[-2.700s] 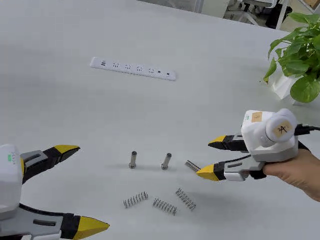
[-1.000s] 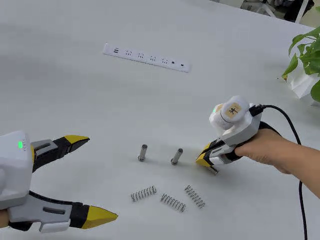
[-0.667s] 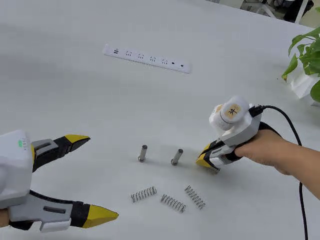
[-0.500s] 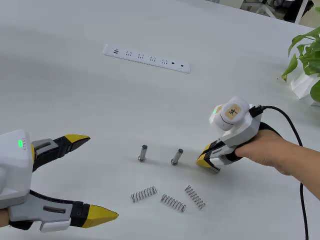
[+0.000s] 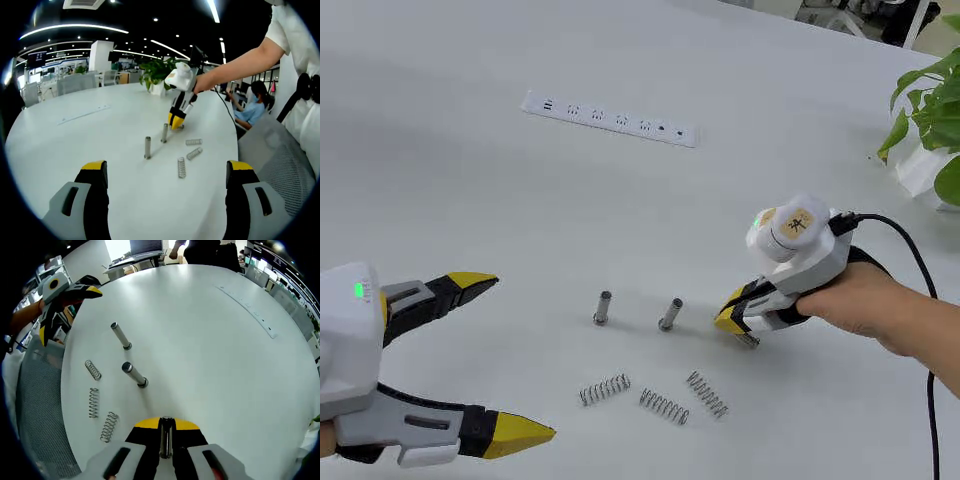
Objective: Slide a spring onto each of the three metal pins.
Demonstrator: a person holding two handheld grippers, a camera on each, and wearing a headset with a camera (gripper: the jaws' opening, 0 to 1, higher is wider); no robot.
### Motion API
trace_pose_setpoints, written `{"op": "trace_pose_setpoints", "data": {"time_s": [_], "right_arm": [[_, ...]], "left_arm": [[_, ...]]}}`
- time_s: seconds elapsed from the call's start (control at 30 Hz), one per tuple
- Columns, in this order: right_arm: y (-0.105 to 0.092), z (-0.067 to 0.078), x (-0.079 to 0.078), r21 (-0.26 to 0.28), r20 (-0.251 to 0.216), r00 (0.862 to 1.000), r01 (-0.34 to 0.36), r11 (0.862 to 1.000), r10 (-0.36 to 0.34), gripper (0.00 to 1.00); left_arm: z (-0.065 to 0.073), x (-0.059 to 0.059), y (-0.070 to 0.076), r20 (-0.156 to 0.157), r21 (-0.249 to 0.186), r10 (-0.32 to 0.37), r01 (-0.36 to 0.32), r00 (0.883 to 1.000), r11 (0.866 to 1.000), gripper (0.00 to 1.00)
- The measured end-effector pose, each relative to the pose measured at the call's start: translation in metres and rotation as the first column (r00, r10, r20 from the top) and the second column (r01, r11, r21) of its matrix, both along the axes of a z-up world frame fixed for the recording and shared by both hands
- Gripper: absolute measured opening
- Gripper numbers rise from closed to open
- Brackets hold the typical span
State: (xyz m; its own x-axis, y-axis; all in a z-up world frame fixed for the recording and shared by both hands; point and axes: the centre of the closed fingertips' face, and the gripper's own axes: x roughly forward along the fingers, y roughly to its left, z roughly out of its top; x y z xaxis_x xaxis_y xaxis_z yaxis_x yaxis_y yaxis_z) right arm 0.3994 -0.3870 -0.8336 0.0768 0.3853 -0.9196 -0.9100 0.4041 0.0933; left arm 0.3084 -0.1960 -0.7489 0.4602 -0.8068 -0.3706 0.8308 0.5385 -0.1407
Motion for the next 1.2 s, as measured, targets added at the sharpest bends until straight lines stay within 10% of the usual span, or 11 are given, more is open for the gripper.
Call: {"op": "trace_pose_setpoints", "data": {"time_s": [1.2], "right_arm": [[-0.018, 0.028, -0.012, 0.077, 0.072, 0.996, 0.052, 0.996, -0.057, 0.04]], "left_arm": [[0.003, -0.003, -0.004, 0.006, 0.002, -0.02, 0.02, 1.0, 1.0, 0.98]]}}
